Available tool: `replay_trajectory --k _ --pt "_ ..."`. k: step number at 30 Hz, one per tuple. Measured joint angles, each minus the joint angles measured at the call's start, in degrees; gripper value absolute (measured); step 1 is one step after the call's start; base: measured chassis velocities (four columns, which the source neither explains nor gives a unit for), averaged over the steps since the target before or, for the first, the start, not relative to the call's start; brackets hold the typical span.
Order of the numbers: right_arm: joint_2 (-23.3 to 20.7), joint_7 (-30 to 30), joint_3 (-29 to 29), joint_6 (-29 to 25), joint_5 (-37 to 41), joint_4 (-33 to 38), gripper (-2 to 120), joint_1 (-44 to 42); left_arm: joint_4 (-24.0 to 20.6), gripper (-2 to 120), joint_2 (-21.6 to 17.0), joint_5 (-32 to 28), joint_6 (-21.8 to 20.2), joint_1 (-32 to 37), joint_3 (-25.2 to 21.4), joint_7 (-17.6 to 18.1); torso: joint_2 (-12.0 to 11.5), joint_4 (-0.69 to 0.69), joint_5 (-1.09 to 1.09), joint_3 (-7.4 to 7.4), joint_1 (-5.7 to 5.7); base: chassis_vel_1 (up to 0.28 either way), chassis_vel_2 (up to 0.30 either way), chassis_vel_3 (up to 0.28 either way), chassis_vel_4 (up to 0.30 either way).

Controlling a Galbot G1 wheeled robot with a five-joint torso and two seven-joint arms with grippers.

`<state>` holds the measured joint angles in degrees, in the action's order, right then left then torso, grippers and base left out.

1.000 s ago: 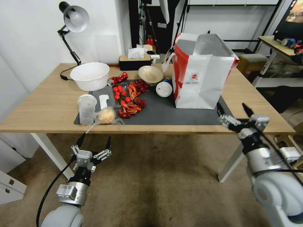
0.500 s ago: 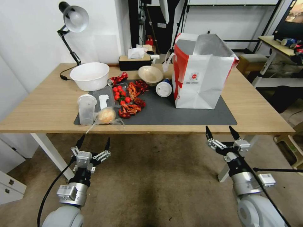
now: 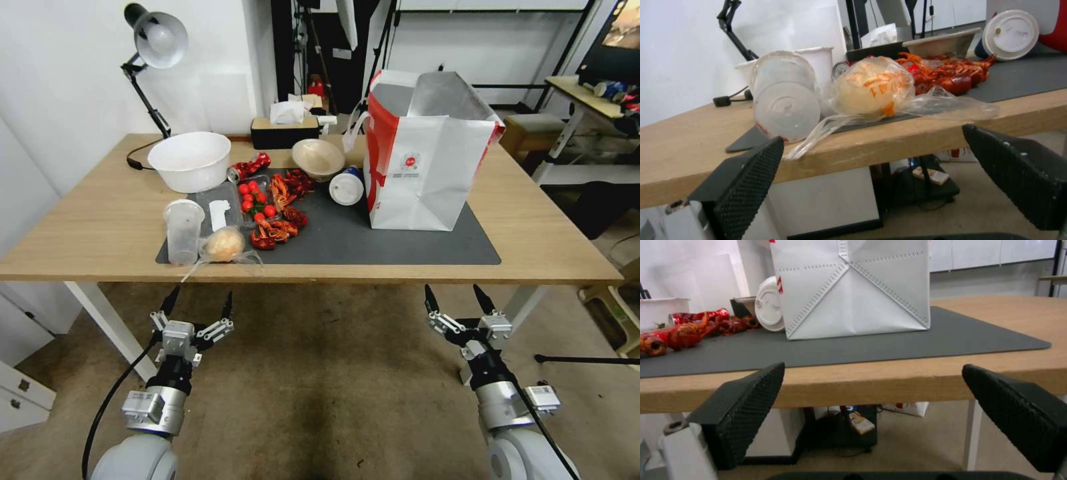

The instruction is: Pick up the food delivery bag from the floor and place it on the table.

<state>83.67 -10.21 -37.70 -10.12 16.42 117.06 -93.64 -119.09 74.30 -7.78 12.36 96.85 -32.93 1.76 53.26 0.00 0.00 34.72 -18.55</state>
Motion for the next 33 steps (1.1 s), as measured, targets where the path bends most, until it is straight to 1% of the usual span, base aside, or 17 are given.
replay_trajectory --k 33 --pt "0.1 -0.5 -0.3 -0.3 0.2 -0.3 100 -0.1 0.3 100 0.0 0.2 0.1 -0.1 0.0 0.4 0.0 0.00 0.00 0.00 0.00 0.000 0.000 0.000 0.000"
